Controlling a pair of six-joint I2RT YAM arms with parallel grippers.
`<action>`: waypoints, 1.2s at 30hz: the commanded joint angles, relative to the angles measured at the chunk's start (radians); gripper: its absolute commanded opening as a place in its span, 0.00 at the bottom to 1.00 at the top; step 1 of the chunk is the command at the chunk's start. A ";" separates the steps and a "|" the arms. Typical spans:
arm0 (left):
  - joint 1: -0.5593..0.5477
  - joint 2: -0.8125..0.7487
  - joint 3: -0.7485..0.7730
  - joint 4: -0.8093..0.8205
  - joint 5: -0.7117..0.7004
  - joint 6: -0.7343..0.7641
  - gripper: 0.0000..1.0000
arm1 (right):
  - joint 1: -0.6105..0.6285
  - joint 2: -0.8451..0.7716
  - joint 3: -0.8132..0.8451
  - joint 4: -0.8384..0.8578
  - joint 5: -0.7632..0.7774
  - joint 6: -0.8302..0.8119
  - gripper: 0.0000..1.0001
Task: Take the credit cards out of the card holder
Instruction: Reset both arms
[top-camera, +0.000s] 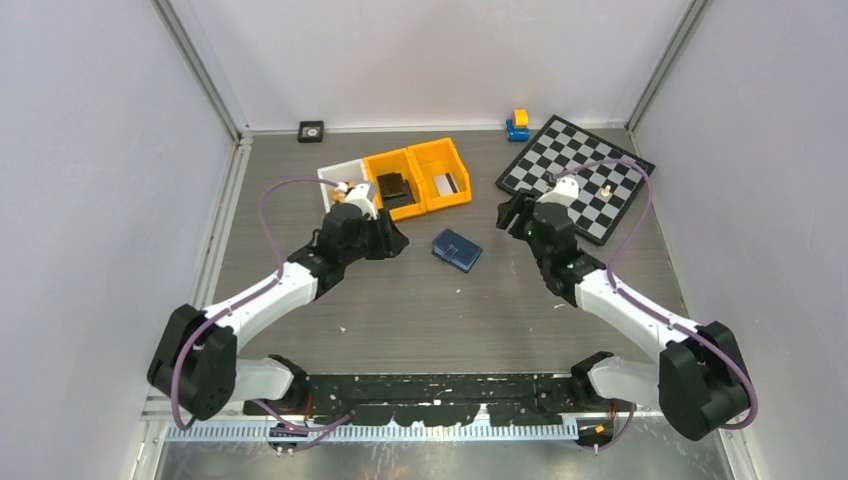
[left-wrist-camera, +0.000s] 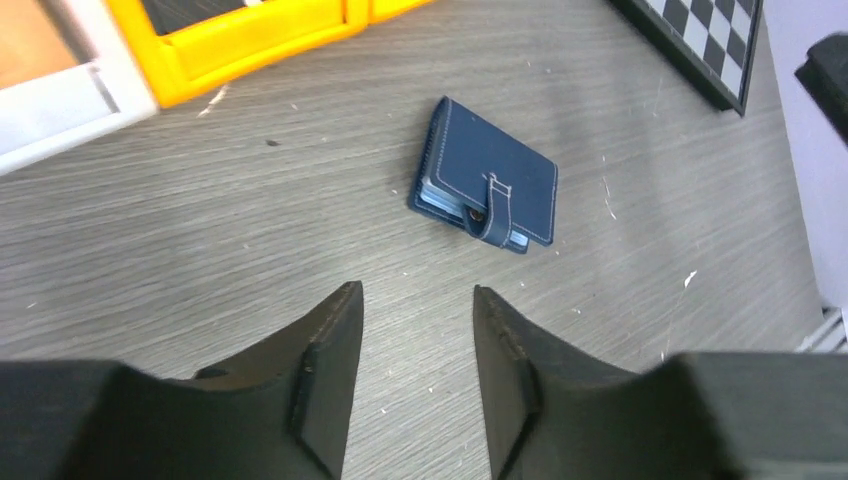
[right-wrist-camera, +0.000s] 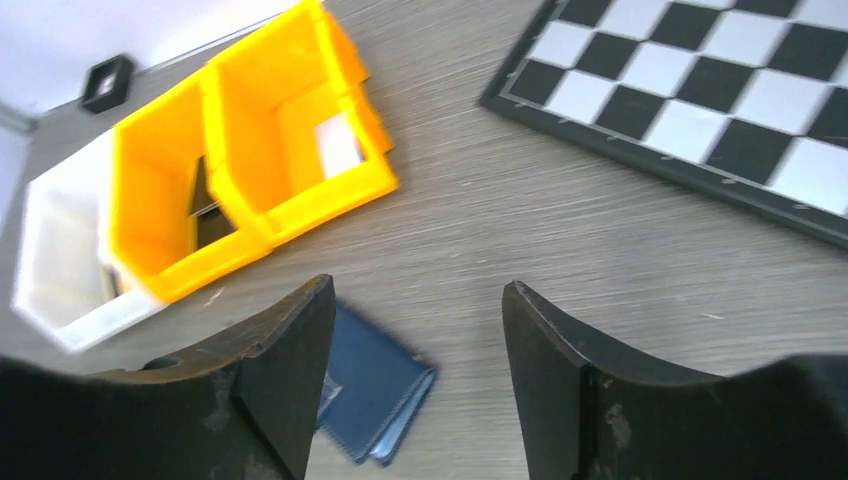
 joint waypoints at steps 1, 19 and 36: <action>0.006 -0.103 -0.051 0.070 -0.142 0.079 0.54 | -0.001 -0.014 -0.141 0.310 0.270 -0.148 0.70; 0.006 -0.160 -0.169 0.261 -0.162 0.169 1.00 | -0.327 0.218 -0.323 0.686 0.162 -0.453 0.65; 0.005 -0.200 -0.269 0.386 -0.278 0.230 1.00 | -0.464 0.367 -0.322 0.781 -0.115 -0.411 0.39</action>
